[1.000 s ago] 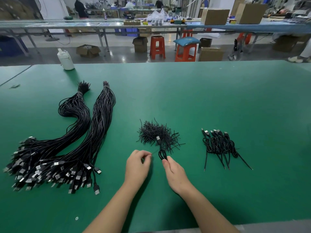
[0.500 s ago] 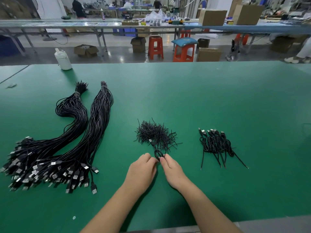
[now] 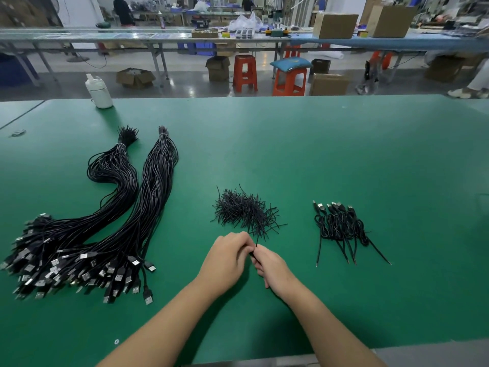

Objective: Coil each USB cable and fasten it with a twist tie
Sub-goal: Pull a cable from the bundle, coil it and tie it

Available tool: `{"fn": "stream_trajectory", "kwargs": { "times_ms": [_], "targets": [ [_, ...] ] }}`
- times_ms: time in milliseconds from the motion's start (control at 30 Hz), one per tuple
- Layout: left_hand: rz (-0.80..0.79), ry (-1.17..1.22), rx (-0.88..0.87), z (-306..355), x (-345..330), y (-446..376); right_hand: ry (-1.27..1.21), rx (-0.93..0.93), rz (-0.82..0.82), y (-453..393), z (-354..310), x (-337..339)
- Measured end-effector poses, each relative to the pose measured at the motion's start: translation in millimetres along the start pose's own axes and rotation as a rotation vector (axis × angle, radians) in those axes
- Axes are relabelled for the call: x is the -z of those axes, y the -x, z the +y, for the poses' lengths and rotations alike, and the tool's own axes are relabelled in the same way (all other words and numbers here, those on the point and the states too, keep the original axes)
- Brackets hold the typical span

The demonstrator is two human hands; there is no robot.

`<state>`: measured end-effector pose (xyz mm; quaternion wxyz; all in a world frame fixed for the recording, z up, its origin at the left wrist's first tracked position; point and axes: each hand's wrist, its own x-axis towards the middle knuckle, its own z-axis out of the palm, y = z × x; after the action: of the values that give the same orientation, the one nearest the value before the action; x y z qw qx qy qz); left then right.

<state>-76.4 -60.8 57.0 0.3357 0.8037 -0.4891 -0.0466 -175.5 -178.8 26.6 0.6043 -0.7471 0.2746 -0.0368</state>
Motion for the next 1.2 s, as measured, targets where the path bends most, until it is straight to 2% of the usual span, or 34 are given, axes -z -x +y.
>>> {"fn": "stream_trajectory", "kwargs": {
  "times_ms": [133, 267, 400, 633, 833, 1200],
  "targets": [
    [-0.007, 0.196, 0.273, 3, 2, -5, 0.278, 0.073, 0.017, 7, -2, -4],
    [-0.088, 0.119, 0.369, 2, 7, -10, 0.739, 0.228, 0.105, 10, 4, -14],
    [-0.163, 0.063, 0.412, -3, 10, -5, 0.896, 0.354, 0.145, 13, 10, -24],
    [-0.164, -0.003, 0.404, -3, 14, -8, 0.986, 0.401, 0.197, 14, 15, -29],
    [-0.218, -0.069, 0.367, 0, 19, -6, 0.963, 0.403, 0.208, 13, 16, -29],
    [-0.353, -0.381, 0.247, 14, 21, -12, 0.954, 0.408, 0.194, 13, 16, -30]
  ]
}}
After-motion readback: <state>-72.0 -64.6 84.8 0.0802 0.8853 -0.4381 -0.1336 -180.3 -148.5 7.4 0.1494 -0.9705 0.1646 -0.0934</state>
